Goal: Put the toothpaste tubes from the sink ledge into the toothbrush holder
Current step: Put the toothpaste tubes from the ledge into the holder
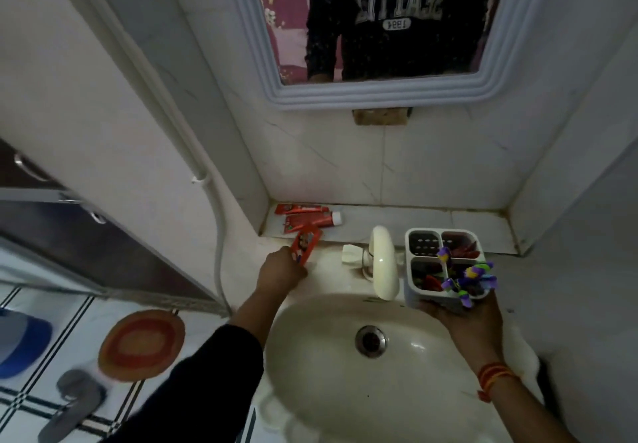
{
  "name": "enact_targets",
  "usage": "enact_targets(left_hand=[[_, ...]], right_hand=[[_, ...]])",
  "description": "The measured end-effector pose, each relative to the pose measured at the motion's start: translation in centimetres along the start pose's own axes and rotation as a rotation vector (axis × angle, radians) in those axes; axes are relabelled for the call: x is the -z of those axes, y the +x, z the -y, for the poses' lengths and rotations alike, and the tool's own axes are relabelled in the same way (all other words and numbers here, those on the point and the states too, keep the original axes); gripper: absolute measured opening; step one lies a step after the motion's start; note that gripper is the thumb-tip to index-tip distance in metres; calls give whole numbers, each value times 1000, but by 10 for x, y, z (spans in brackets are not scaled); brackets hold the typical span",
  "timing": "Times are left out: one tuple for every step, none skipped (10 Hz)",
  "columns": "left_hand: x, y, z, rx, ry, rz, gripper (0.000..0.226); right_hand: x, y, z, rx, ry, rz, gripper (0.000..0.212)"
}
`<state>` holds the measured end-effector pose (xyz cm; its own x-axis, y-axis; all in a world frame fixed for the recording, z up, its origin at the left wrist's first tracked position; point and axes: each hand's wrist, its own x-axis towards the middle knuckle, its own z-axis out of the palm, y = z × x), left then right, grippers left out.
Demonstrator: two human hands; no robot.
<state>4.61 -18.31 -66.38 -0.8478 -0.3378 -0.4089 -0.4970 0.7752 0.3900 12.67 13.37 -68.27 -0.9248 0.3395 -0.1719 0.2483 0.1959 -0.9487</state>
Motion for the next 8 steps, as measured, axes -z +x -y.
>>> enact_targets(left_hand=[[6, -31, -11, 82, -763, -192, 29], [26, -68, -49, 16, -1337, -161, 7], [50, -98, -91, -169, -1386, -97, 9], [58, -122, -126, -409, -1091, -131, 6], [46, -136, -154, -572, -771, -80, 16], [29, -136, -170, -670, -333, -93, 20], [17, -132, -175, -729, -91, -65, 20], [10, -129, -174, -729, 8, -83, 22]], right_hand=[[-4, -1, 3, 7, -2, 10, 84], [-6, -3, 3, 1, 0, 20, 77], [-8, 0, -3, -19, -21, 6, 76], [-1, 1, -6, -70, -11, 47, 83], [-3, 7, -12, -12, 284, 109, 113], [0, 3, -1, -170, 351, 86, 87], [-4, 6, -10, -180, 437, 113, 87], [-3, 13, -13, -215, 505, 63, 77]])
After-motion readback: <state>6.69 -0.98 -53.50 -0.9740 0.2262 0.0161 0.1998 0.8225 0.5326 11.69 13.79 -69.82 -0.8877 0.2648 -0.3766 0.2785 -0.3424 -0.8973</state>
